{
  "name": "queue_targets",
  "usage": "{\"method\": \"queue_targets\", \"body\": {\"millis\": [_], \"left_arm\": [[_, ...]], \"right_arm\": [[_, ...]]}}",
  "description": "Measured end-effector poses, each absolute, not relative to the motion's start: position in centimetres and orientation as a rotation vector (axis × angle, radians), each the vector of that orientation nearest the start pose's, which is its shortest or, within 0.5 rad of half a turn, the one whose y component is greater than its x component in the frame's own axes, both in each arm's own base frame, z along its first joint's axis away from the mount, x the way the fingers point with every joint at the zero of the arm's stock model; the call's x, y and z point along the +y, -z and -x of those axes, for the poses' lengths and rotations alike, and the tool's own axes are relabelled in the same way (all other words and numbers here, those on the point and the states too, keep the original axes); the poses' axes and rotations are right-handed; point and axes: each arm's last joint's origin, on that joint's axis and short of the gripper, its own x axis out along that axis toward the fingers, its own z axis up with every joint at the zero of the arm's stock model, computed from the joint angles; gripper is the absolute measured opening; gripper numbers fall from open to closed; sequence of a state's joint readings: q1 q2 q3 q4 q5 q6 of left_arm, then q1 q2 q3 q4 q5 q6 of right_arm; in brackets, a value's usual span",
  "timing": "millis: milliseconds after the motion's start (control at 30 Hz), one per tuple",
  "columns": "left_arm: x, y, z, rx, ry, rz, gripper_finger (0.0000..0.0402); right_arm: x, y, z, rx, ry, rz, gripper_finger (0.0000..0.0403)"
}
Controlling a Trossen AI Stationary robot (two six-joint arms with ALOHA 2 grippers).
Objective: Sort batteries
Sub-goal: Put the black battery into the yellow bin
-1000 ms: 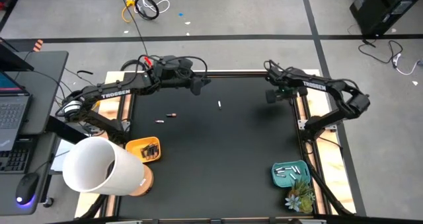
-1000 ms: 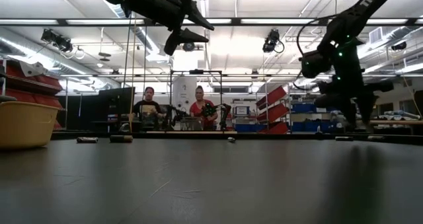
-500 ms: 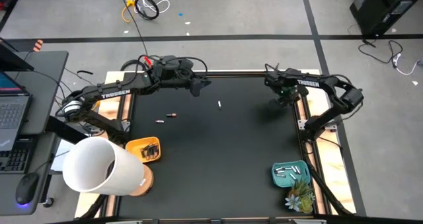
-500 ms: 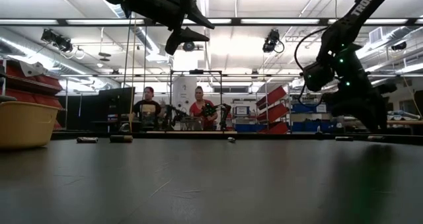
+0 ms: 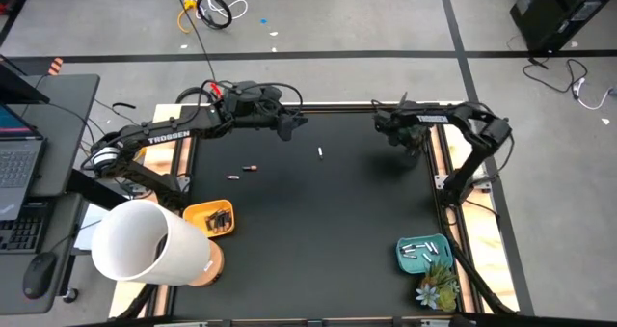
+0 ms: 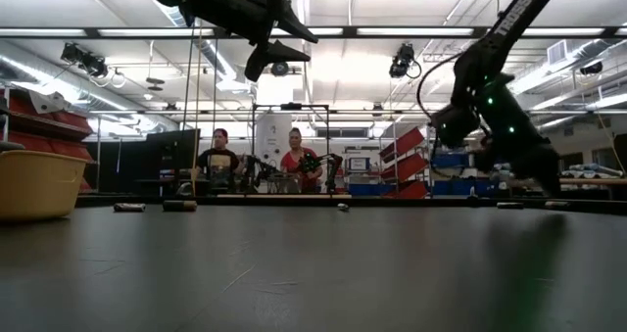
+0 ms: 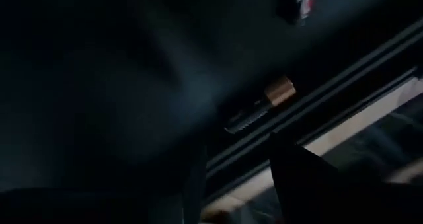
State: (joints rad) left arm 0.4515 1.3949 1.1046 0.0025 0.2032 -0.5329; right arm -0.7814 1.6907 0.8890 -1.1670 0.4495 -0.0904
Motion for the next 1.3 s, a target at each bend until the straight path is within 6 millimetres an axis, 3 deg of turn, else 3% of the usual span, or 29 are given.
{"method": "queue_targets", "body": {"millis": [133,433,733,1300], "left_arm": [[13.3,-32.4,-28.9,0.199,-0.316,0.637,0.0186],[13.3,-32.4,-28.9,0.195,-0.317,0.667,0.0186],[13.3,-32.4,-28.9,0.197,-0.309,0.668,0.0186],[13.3,-32.3,-28.9,0.199,-0.307,0.662,0.0186]], "right_arm": [[-16.8,-13.3,-15.4,2.214,0.57,-0.201,0.0151],[-16.8,-11.8,-15.8,2.343,0.39,-0.006,0.0151],[-17.1,-12.8,-15.4,2.321,0.359,0.022,0.0151],[-17.5,-12.4,-15.8,2.238,0.406,-0.006,0.015]]}}
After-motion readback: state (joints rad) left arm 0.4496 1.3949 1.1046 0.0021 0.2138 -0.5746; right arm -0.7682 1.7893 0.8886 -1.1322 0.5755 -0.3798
